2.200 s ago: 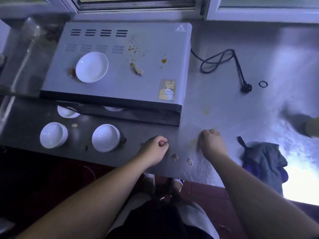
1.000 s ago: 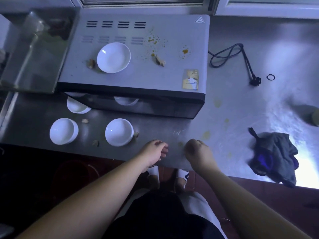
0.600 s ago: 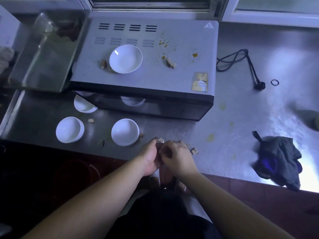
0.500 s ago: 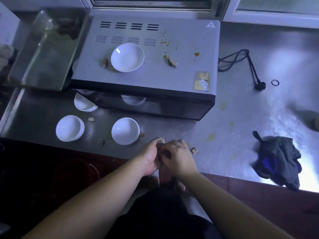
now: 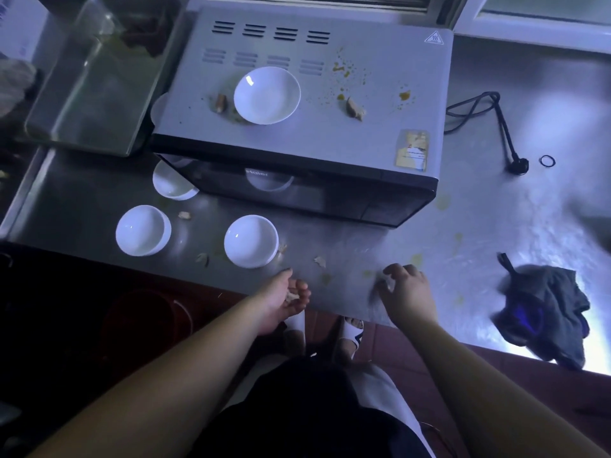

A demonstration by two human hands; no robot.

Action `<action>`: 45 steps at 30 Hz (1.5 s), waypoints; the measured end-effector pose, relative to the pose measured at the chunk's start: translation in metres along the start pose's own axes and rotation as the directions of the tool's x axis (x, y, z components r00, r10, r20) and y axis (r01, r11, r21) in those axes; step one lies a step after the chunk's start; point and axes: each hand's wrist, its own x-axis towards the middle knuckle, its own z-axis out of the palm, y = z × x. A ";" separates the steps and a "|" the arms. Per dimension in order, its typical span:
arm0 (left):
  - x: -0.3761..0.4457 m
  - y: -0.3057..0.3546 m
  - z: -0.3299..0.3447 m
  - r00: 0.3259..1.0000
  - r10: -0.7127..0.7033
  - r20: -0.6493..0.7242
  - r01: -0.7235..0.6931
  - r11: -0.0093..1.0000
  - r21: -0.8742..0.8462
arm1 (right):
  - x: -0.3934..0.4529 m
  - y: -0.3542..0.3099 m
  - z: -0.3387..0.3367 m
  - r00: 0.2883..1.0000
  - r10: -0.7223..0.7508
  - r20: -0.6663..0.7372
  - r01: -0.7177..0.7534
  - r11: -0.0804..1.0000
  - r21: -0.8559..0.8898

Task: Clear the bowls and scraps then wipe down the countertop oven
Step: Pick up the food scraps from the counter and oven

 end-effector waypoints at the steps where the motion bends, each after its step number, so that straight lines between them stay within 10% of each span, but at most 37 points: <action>1: 0.002 -0.002 -0.005 1.000 0.006 -0.015 -0.006 1.000 0.002 | 0.000 0.003 0.002 1.000 0.002 0.007 -0.002 1.000 -0.005; 23: 0.007 0.006 -0.042 0.998 0.058 -0.019 -0.056 0.995 0.085 | 0.035 -0.086 0.037 0.982 -0.164 0.098 0.150 0.980 0.134; 45: 0.008 0.010 -0.093 0.999 0.049 0.019 -0.050 0.998 0.030 | 0.053 -0.131 0.073 0.946 -0.259 0.197 0.280 0.956 -0.089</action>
